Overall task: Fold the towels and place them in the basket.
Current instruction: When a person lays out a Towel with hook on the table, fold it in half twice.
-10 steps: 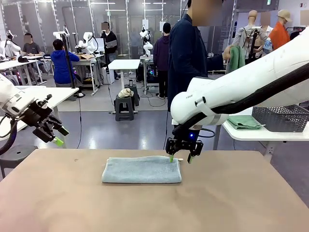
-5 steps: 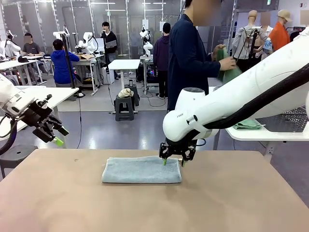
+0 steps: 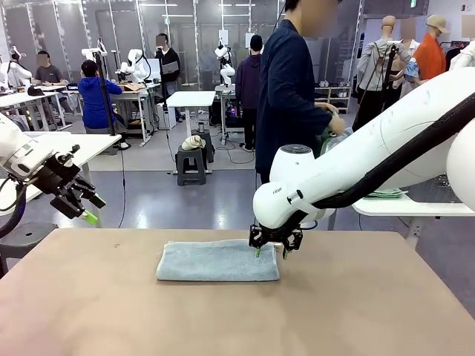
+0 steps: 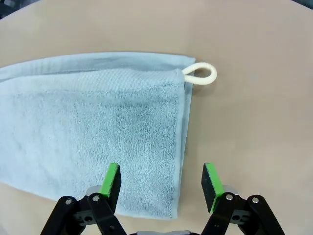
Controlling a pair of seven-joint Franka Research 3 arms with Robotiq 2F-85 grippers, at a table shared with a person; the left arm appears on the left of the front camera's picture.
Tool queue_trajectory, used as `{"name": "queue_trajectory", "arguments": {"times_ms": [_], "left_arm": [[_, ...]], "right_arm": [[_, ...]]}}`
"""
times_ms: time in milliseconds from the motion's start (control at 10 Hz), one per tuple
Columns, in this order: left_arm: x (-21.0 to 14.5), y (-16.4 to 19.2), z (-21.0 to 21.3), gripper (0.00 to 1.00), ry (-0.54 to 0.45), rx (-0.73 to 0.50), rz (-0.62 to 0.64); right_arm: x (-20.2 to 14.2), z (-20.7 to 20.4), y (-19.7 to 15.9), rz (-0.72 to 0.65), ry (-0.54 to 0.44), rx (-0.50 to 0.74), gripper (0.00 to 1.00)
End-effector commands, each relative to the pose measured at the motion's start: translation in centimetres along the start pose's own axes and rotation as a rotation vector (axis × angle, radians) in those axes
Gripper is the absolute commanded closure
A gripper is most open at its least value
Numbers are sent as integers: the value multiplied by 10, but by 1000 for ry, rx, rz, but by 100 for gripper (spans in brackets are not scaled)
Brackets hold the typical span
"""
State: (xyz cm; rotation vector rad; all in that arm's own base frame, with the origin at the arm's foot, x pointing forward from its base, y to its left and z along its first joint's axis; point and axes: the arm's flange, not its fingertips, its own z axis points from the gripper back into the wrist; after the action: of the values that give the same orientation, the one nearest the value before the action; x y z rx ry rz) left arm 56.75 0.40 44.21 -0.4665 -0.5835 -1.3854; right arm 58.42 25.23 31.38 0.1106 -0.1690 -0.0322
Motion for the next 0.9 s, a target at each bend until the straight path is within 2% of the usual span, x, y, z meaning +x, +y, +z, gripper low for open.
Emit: {"name": "queue_trajectory", "arguments": {"times_ms": [0,500,600,700,800], "left_arm": [[1,1,1,7,10,4,-5],[1,1,1,7,10,4,-5],[1,1,1,7,10,4,-5],[1,1,1,7,10,4,-5],[1,1,1,7,10,4,-5]], "right_arm": [[8,-9,0,-14,-16,-6,17],[13,-19,0,-11,-10,-15,17],[12,-20,0,-4,-12,-22,20],[12,-22,1,-11,-8,-22,37],[12,-23,1,-19,-7,-30,37]]}}
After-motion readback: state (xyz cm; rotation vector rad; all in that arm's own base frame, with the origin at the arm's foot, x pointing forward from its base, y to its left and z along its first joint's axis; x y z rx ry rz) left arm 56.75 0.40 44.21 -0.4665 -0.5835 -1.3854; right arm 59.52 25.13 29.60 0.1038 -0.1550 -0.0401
